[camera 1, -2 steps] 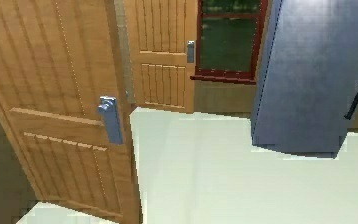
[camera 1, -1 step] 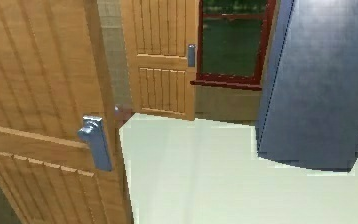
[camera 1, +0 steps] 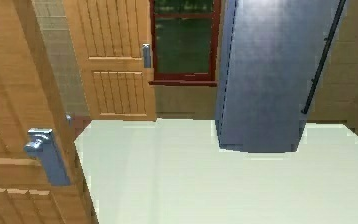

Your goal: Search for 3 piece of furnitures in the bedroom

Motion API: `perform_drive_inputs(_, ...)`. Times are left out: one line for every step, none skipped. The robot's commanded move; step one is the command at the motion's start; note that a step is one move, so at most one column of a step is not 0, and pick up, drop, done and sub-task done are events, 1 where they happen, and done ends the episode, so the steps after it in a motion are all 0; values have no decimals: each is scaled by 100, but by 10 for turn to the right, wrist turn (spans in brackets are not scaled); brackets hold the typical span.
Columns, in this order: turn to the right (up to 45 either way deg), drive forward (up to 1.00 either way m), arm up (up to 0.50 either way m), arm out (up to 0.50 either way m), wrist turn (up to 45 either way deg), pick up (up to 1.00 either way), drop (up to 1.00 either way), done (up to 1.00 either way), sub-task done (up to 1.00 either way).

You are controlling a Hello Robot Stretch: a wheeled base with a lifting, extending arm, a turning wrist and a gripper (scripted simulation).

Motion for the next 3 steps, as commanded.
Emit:
perform_drive_inputs(0,100,0,0,0,0,0,0,0)
perform_drive_inputs(240,0,0,0,0,0,0,0,0)
perform_drive_inputs(0,10,0,0,0,0,0,0,0)
